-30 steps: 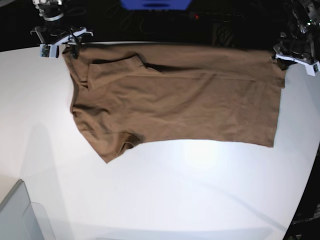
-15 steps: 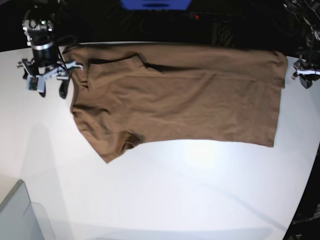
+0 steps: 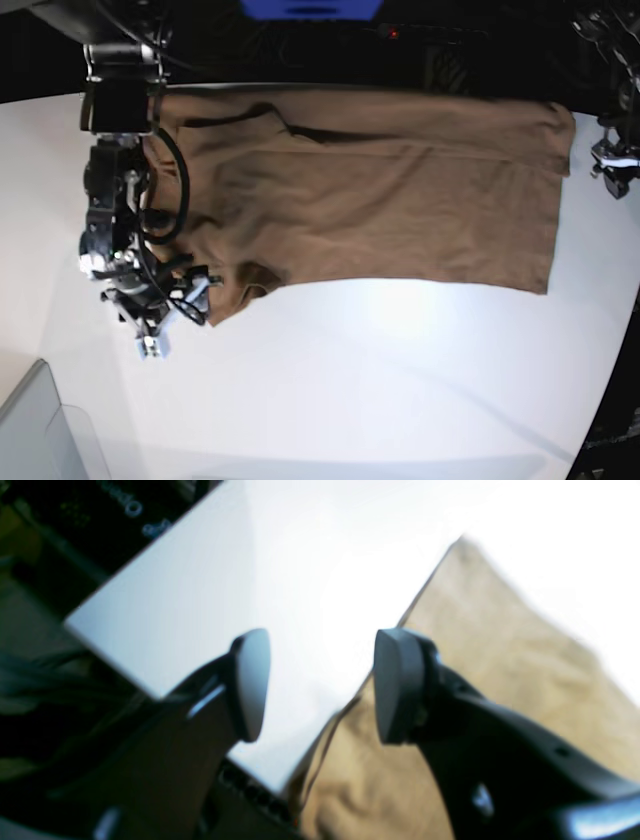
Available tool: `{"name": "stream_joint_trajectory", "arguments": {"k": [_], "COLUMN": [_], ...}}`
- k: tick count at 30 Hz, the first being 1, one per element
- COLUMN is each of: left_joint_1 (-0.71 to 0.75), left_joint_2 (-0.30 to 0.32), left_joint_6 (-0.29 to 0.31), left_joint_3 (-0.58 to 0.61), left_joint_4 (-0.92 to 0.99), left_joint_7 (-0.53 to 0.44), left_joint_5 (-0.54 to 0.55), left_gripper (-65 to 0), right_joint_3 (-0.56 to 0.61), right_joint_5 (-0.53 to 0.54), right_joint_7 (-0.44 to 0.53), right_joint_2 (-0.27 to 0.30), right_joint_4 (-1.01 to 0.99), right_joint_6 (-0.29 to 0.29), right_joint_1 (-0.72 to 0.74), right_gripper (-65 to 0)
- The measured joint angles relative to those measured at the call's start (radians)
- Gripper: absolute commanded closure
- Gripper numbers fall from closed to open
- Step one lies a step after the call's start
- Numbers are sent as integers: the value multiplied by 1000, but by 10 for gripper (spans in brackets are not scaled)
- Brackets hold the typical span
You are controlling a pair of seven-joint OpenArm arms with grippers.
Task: Layout the t-shirt on the table in an organized manner, then fold the t-shirt properly
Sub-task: 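Reach both grippers to the hem end of the folded brown shirt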
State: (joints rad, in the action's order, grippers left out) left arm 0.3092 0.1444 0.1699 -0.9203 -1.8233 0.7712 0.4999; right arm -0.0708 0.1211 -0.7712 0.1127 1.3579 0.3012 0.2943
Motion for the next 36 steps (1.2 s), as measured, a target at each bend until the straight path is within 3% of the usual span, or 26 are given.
{"name": "stream_joint_trajectory", "arguments": {"k": [2, 11, 14, 17, 23, 24, 28, 36], "left_joint_1": [-3, -105, -155, -215, -368, -396, -522, -592], "left_joint_2": [21, 65, 70, 114, 178, 182, 206, 194], "left_joint_6": [-2, -5, -7, -5, 9, 8, -5, -1], "left_joint_3": [-3, 3, 2, 27, 172, 190, 269, 492], "left_joint_4": [2, 84, 142, 213, 404, 441, 638, 839], "left_joint_7": [-6, -6, 1, -5, -15, -16, -28, -282], "left_joint_5": [-4, -7, -11, -64, -182, -194, -256, -314], "left_gripper": [-323, -323, -323, -323, -324, -324, -324, -324], "right_joint_3": [2, 2, 6, 7, 41, 41, 40, 40], "right_joint_5": [-3, 1, -1, 8, 9, 12, 22, 24], "right_joint_7": [16, 278, 311, 331, 329, 332, 355, 370], "right_joint_2": [0, 1, 2, 1, 4, 3, 3, 3], "right_joint_4": [-82, -342, -377, -393, -400, -400, -389, -388], "right_joint_6": [2, 1, 0, 1, -2, -2, -2, -2], "right_joint_1": [37, 52, 58, 61, 60, 56, 34, 24], "right_gripper": [-423, -421, -415, -344, -22, 0, 0, 0]}}
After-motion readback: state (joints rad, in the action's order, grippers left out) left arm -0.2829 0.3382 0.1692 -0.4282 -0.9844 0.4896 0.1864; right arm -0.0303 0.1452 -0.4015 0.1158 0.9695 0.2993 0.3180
